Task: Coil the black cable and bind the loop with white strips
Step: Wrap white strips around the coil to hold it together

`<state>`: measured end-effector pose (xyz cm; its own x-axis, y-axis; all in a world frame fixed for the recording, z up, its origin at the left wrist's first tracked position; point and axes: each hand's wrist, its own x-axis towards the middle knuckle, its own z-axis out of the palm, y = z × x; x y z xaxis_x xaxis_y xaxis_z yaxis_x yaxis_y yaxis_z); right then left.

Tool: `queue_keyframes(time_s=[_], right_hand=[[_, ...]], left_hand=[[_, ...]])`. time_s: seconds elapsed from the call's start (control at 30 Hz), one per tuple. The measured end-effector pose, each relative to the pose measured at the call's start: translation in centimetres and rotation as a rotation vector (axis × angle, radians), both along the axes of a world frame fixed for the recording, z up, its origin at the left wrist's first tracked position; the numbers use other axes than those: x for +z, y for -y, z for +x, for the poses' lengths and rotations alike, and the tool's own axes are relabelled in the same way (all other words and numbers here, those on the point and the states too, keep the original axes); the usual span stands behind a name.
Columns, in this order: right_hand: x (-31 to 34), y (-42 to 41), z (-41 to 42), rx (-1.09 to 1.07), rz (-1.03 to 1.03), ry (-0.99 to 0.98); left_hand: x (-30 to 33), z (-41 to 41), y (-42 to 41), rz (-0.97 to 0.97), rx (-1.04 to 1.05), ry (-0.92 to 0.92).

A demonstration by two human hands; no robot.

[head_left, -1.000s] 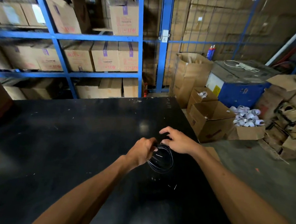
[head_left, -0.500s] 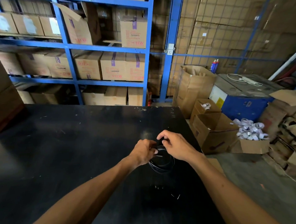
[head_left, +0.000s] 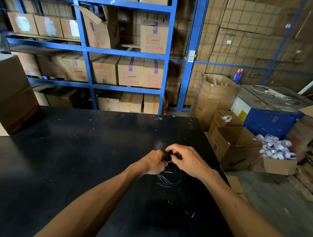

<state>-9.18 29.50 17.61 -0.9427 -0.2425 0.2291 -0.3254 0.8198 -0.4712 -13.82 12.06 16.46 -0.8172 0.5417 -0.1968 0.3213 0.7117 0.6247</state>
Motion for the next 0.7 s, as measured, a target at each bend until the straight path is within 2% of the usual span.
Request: queue_keyframes(time_s=[0.1, 0.2, 0.4, 0.57, 0.7], right_hand=[[-0.2, -0.3, 0.6, 0.101, 0.055, -0.152], [0.1, -0.6, 1.2, 0.175, 0.201, -0.267], [0.6, -1.3, 1.9, 0.26, 0.381, -0.176], [0.1, -1.2, 2.3, 0.26, 0.526, -0.312], [-0.5, -1.0, 2.4, 0.286, 0.51, -0.47]], left_hand=[[0.0, -0.2, 0.0, 0.041, 0.065, 0.015], [0.1, -0.2, -0.4, 0.076, 0.087, 0.039], [-0.2, -0.4, -0.3, 0.28, 0.17, 0.251], [0.1, -0.6, 0.4, 0.439, 0.179, 0.449], [0.1, -0.5, 1.0, 0.47, 0.133, 0.498]])
